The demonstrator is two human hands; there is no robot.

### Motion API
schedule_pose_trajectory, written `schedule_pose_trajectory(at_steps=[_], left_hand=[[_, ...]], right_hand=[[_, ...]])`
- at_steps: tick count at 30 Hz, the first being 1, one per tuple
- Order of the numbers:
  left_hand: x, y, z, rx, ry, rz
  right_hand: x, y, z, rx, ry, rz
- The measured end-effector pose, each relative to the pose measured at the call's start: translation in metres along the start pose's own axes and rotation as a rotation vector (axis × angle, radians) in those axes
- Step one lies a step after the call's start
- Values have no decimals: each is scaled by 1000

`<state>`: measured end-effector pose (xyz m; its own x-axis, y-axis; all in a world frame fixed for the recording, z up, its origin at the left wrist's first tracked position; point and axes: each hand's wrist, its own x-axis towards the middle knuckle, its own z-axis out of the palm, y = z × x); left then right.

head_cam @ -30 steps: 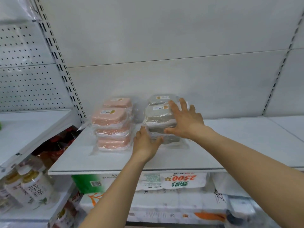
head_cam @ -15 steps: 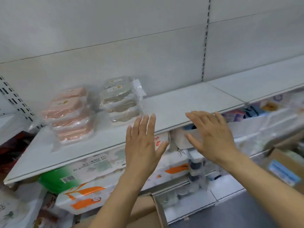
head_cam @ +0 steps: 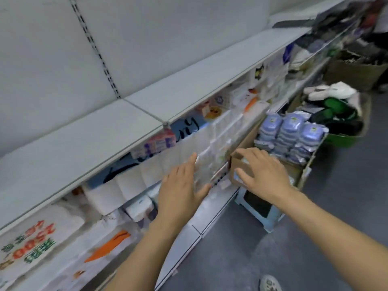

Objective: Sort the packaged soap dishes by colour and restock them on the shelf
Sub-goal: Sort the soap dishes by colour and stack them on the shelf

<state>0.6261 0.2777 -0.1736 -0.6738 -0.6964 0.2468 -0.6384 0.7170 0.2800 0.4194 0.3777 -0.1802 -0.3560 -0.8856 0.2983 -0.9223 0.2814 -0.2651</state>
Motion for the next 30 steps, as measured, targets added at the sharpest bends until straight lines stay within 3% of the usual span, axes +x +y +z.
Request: schedule_pose_trajectory(at_steps=[7,13,20,25,30], left_hand=[[116,84,133,-329,-202,-126],[190,99,232,-410,-366,-261],[267,87,326,-289,-516,-242],[309,75,401,-127,-673,-224],[324,68,450,106,-836,-220]], right_hand=[[54,191,26,73,-298,327],[93,290,96,263,-550,585],[121,326,188,518,-632,973],[140,340,250,533,-685,1207],[152,333,289,487,-675,1277]])
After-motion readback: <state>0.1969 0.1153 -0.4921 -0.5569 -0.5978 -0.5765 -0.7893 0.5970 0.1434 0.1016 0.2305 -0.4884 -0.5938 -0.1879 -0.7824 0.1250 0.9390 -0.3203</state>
